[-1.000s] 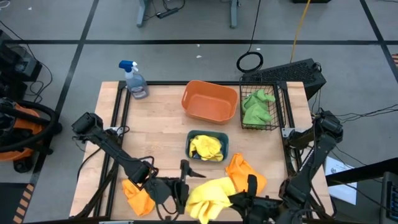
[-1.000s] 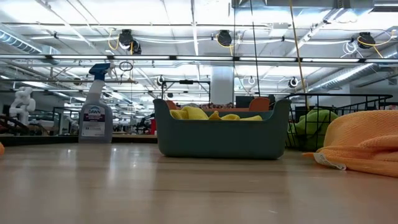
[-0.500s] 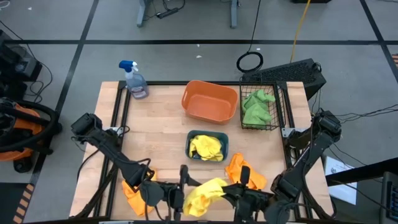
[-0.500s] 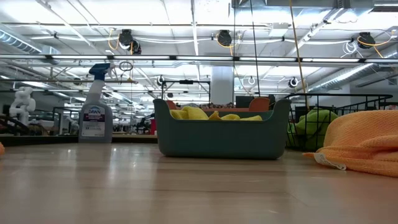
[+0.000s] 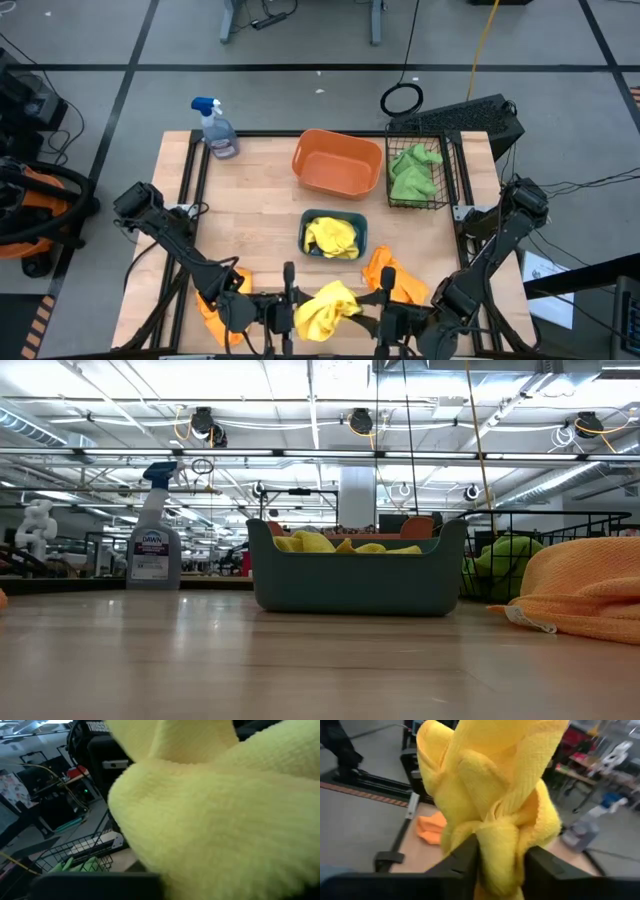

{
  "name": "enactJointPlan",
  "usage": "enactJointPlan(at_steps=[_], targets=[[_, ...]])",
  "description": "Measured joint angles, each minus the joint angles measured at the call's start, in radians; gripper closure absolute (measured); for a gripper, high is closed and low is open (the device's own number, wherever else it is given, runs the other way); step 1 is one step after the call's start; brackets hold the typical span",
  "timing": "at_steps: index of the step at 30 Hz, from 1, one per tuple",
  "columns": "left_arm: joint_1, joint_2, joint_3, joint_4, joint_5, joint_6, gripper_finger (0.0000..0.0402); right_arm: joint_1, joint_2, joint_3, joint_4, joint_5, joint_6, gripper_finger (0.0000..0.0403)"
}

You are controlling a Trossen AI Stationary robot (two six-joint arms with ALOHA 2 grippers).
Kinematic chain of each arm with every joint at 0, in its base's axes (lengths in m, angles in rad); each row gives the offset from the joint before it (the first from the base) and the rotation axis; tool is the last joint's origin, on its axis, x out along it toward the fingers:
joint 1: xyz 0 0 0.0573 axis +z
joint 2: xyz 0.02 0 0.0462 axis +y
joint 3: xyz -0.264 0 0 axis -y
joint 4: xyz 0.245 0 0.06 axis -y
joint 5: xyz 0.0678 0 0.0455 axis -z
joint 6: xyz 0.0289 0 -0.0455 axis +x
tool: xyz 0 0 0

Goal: Sort microfiber towel by color & place in baskets
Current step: Put the yellow microfiber towel into the blue bin

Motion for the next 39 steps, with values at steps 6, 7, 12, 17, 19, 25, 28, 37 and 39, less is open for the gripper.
enactJointPlan(at_steps=[6,7,12,17,19,25,28,37,39], targets=[[0.005,0.000,0.000,0.010,-0.014,-0.007,0.0381,-0.035,0.000,0.000,-0.057,-0.073,0.143,0.0201],[0.005,0.000,0.000,0.016,-0.021,-0.007,0.0380,-0.040,0.000,0.000,-0.065,-0.078,0.166,0.0186],[0.007,0.000,0.000,0.016,-0.027,-0.002,0.0379,-0.074,0.000,0.000,-0.079,-0.128,0.217,0.0132],[0.018,0.000,0.000,-0.006,-0.024,-0.011,0.0378,-0.109,0.000,0.000,-0.057,-0.154,0.217,0.0115],[0.018,0.000,0.000,-0.028,-0.024,-0.011,0.0377,-0.116,0.000,0.000,-0.057,-0.154,0.214,0.0121],[0.019,-0.002,0.001,-0.112,0.037,-0.090,0.0321,-0.119,0.002,0.000,-0.063,-0.170,0.190,0.0194],[0.018,-0.003,0.001,-0.115,0.052,-0.098,0.0259,-0.118,0.002,0.000,-0.061,-0.185,0.183,0.0260],[-0.023,-0.002,0.001,-0.119,0.060,-0.116,0.0067,-0.121,0.000,0.000,-0.059,-0.200,0.147,0.0382],[-0.037,-0.003,0.001,-0.119,0.019,-0.116,0.0039,-0.121,-0.003,0.000,-0.060,-0.201,0.146,0.0376]])
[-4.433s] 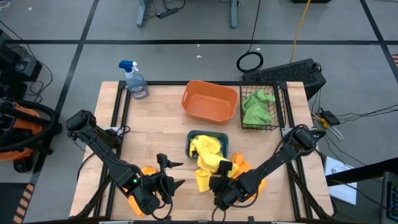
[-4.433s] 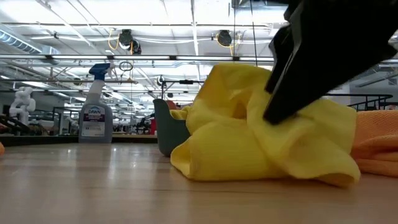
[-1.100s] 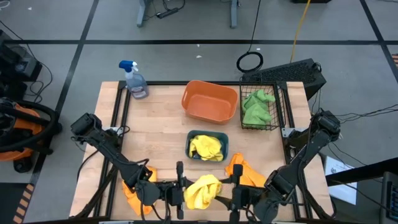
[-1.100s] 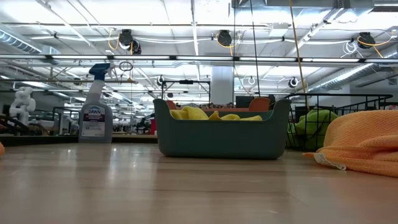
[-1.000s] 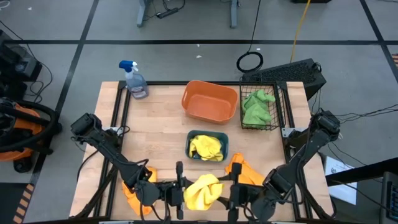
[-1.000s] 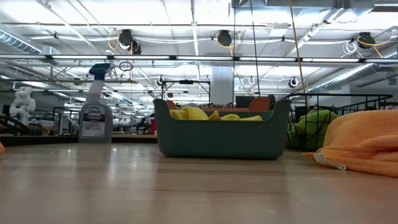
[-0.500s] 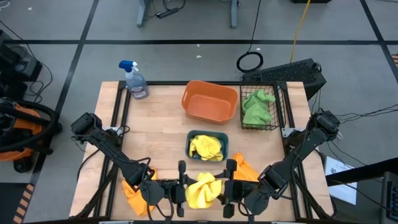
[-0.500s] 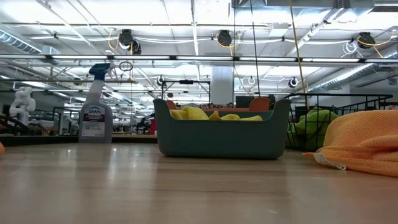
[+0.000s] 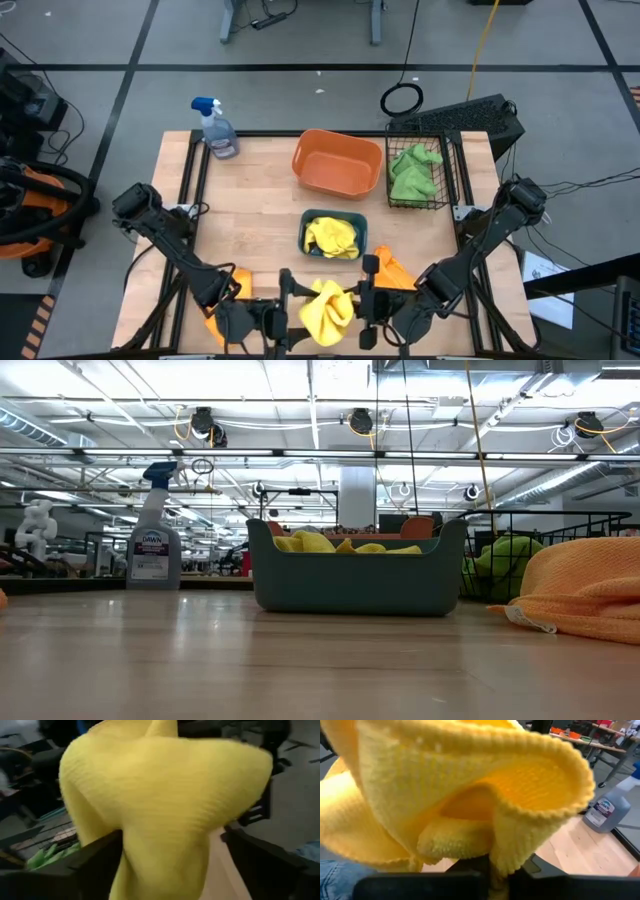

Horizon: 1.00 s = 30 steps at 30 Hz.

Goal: Sort microfiber towel by color & place in baskets
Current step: Put the yellow microfiber towel into the blue bin

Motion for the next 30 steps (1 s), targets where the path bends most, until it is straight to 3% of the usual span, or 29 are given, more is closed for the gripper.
enactJointPlan(at_steps=[4,12,21,30], targets=[[-0.040,-0.006,0.000,-0.008,-0.136,0.032,0.0007,0.001,-0.007,0.000,-0.010,-0.001,-0.007,0.0388],[-0.124,-0.047,0.000,-0.095,-0.448,0.031,0.0006,0.011,-0.063,0.000,-0.147,0.067,0.033,0.0393],[-0.077,-0.078,0.000,-0.405,-0.519,-0.175,0.0006,-0.122,-0.083,0.000,-0.414,0.067,0.178,0.0392],[-0.022,-0.089,-0.001,-0.602,-0.519,-0.398,0.0006,-0.339,-0.003,0.000,-0.595,-0.187,0.337,0.0392]])
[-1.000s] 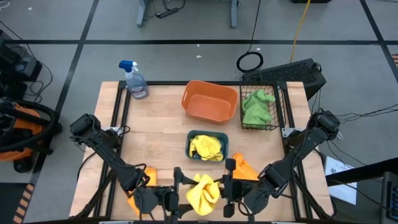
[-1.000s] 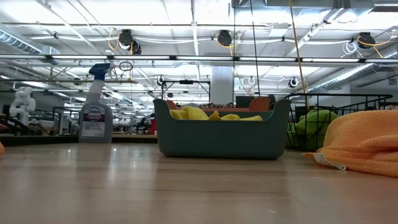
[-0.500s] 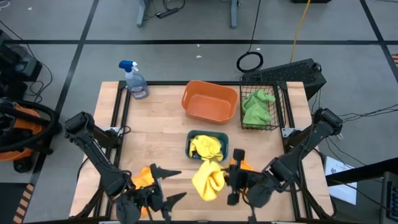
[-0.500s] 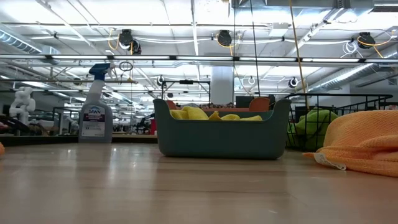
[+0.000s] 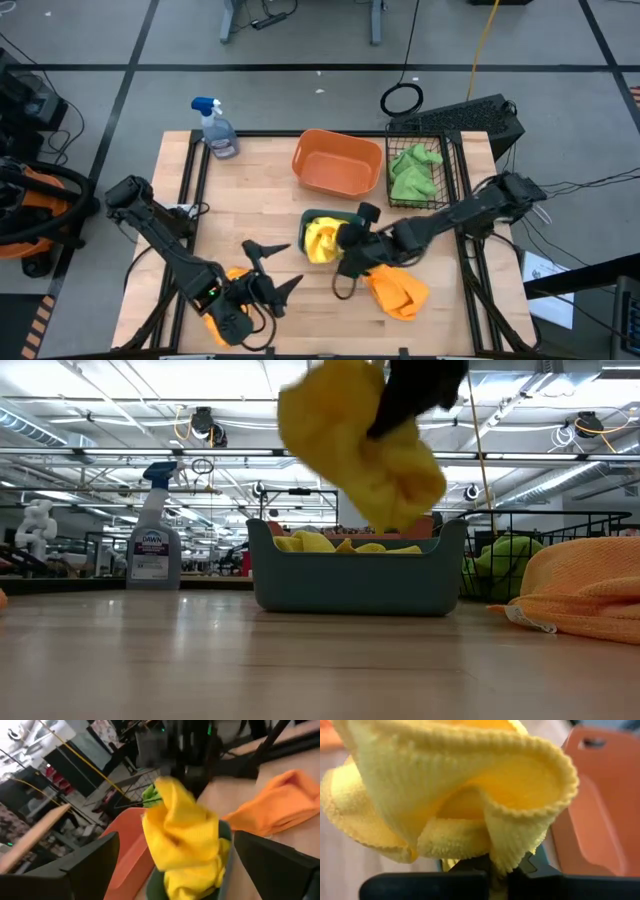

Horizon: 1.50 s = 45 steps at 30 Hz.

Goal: Sort microfiber towel by color & place in baskets
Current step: Put the yellow microfiber towel into the blue bin

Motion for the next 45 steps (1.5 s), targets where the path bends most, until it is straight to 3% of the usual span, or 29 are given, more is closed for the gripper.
enactJointPlan(at_steps=[6,17,29,35,41,45], targets=[[-0.067,-0.056,0.000,0.054,0.045,-0.073,0.0006,-0.077,0.118,0.000,-0.003,-0.101,0.004,0.0388],[-0.133,-0.065,0.000,0.071,0.009,-0.046,0.0006,-0.107,0.293,0.000,0.019,-0.110,0.059,0.0376],[-0.133,-0.065,0.000,0.066,-0.001,-0.044,0.0006,-0.105,0.162,0.000,-0.113,-0.132,0.068,0.0211],[-0.133,-0.064,0.000,0.061,-0.002,-0.045,0.0006,-0.095,0.082,0.000,-0.141,-0.163,0.053,0.0166],[-0.133,-0.064,0.000,0.054,-0.002,-0.045,0.0006,-0.073,0.034,0.000,-0.124,-0.161,0.030,0.0169],[-0.133,-0.064,0.000,0.052,-0.002,-0.045,0.0006,-0.048,0.029,0.000,-0.027,-0.155,-0.024,0.0216]])
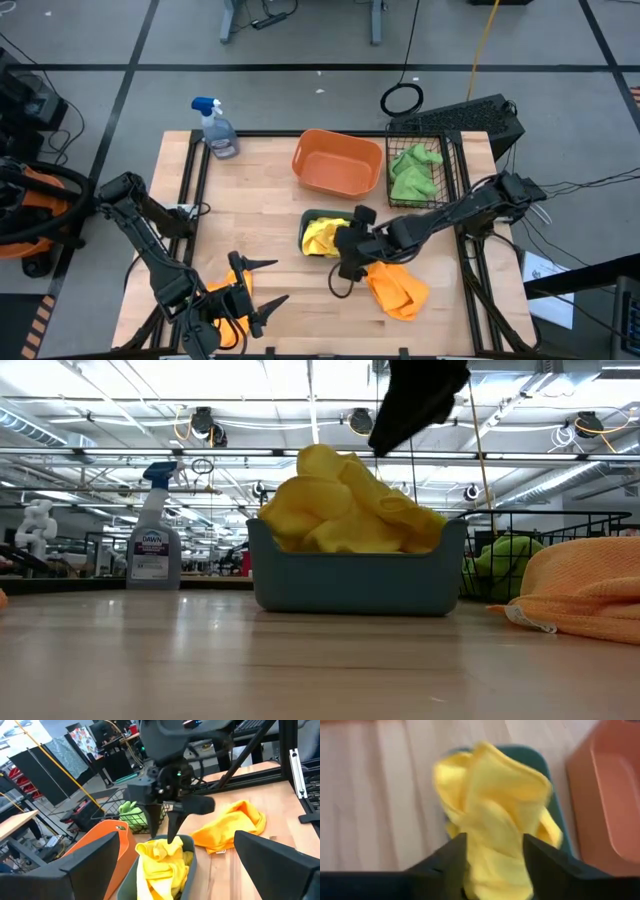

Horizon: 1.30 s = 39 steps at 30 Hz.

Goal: Sort microfiber towel by color & place in baskets
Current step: Put the yellow microfiber towel into the blue bin

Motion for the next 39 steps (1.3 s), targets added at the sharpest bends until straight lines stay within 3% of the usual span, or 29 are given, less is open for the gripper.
enactJointPlan(at_steps=[6,8,22,39], targets=[[0.000,0.000,0.000,0.000,0.000,0.001,0.0006,-0.030,0.060,0.000,0.142,0.003,-0.076,0.0360],[0.000,0.000,0.000,0.000,0.001,0.000,0.0006,-0.051,0.097,0.000,0.189,-0.003,-0.109,0.0391],[0.000,0.001,0.000,-0.033,0.011,-0.003,0.0006,-0.164,0.309,0.000,0.224,-0.159,-0.108,0.0399],[0.001,0.001,0.000,-0.034,0.037,-0.028,0.0006,-0.125,0.134,0.000,0.118,-0.159,-0.111,0.0399]])
